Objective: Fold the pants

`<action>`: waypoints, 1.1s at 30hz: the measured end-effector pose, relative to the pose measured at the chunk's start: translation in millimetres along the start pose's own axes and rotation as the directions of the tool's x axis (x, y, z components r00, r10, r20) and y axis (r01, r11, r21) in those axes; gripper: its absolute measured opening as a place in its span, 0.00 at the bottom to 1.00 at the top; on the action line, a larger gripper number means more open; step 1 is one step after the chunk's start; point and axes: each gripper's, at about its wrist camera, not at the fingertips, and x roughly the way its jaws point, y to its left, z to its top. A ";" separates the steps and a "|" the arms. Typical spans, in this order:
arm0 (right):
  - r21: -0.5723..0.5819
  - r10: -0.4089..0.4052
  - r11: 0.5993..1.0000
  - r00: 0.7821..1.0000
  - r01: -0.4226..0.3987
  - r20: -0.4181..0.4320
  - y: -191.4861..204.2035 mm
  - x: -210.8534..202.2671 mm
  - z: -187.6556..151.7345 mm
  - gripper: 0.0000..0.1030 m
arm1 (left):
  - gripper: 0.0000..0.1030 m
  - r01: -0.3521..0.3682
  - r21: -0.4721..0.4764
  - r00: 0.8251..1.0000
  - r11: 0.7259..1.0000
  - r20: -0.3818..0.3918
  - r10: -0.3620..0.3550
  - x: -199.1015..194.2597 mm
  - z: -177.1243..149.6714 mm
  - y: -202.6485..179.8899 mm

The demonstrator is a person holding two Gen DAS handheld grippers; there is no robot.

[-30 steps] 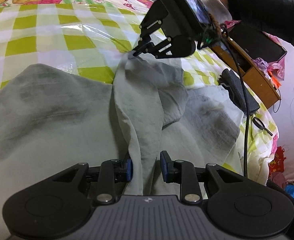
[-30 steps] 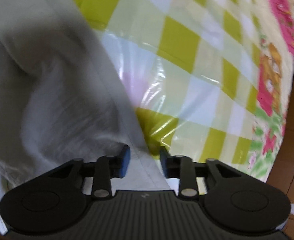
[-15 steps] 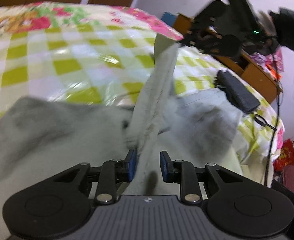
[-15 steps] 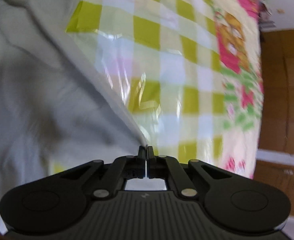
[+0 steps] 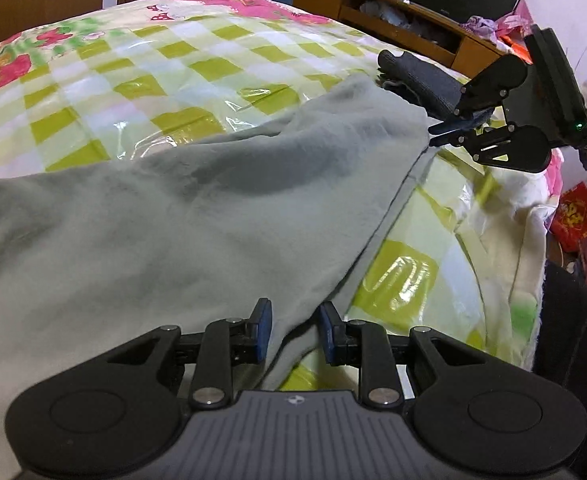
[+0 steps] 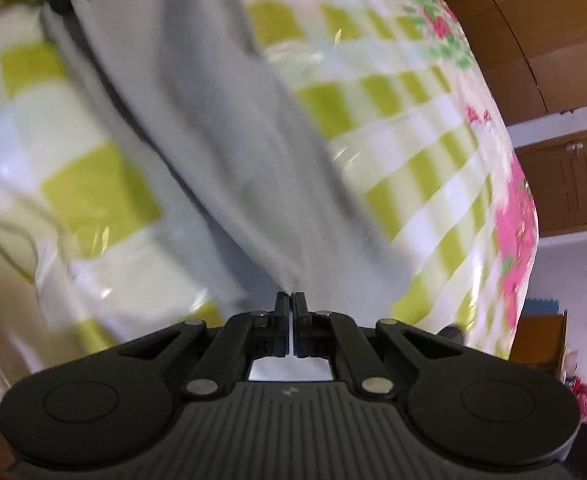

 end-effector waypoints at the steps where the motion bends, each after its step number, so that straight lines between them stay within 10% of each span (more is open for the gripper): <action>1: 0.017 -0.006 1.000 1.000 0.006 -0.005 4.5 2.4 -3.8 0.04 | 0.37 -0.001 -0.003 1.000 1.000 0.000 0.001 -1.5 0.7 -1.3; 14: 0.462 -0.105 0.881 0.994 0.099 -0.012 -22.8 -12.8 -64.6 0.07 | 0.37 -0.048 0.002 0.999 0.999 -0.006 0.048 5.7 12.8 -19.7; 23: 0.934 0.081 0.276 0.973 -0.229 0.215 -81.1 4.2 -123.3 0.17 | 0.37 -0.051 0.009 0.998 0.999 0.033 0.051 7.8 27.4 -29.0; 33: 0.949 0.068 -0.058 0.947 -0.310 0.314 -96.5 43.0 -140.0 0.31 | 0.37 -0.035 0.037 0.999 0.999 0.042 0.034 22.4 34.9 -42.2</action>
